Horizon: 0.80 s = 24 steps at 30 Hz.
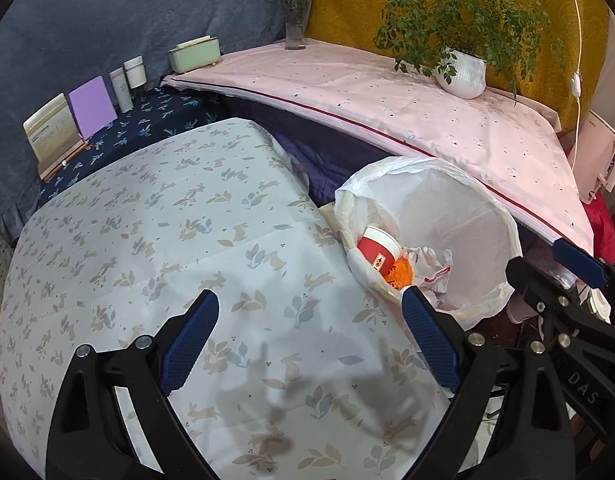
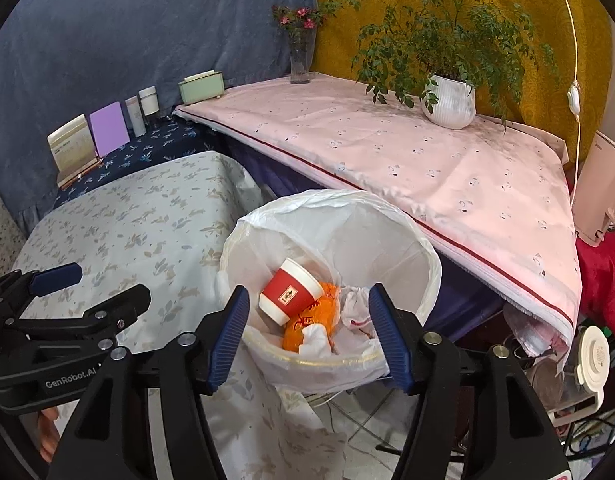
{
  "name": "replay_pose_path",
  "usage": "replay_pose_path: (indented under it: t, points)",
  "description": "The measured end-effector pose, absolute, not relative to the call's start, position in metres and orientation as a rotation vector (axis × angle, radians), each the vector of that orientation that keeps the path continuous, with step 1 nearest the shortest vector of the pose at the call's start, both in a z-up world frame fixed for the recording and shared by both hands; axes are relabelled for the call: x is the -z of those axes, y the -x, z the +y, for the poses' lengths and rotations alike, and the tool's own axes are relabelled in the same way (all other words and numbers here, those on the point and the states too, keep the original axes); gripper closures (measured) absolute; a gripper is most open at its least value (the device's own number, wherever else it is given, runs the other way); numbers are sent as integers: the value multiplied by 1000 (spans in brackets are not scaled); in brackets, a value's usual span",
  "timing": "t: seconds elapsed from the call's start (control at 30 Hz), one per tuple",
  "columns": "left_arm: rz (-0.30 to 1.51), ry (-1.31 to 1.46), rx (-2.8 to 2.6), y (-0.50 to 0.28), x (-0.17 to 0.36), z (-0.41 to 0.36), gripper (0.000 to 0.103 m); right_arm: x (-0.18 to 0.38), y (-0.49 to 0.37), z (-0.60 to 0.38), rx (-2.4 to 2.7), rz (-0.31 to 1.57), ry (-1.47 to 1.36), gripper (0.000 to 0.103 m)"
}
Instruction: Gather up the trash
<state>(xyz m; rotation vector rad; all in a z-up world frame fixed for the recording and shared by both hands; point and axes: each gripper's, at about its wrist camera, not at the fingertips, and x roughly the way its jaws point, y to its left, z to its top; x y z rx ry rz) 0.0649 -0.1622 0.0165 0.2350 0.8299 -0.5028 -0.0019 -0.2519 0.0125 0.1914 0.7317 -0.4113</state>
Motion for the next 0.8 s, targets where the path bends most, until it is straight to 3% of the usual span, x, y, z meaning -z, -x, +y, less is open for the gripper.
replay_pose_path:
  t: [0.13,0.27,0.33,0.8]
  points:
    - [838,-227,483,-63,-14,-157,14,-12,5,-244,427,738,-174,30]
    - [836,-221,460,-61,-10,-149,14,-9,8,-242,425,744,-186,27]
    - [835,-216,445,-60,-8,-146,12,-7,9,-242,429,750,-194,19]
    - [831,-225,404,-48,3,-137,10,3,19,-240,430,763,-215,13]
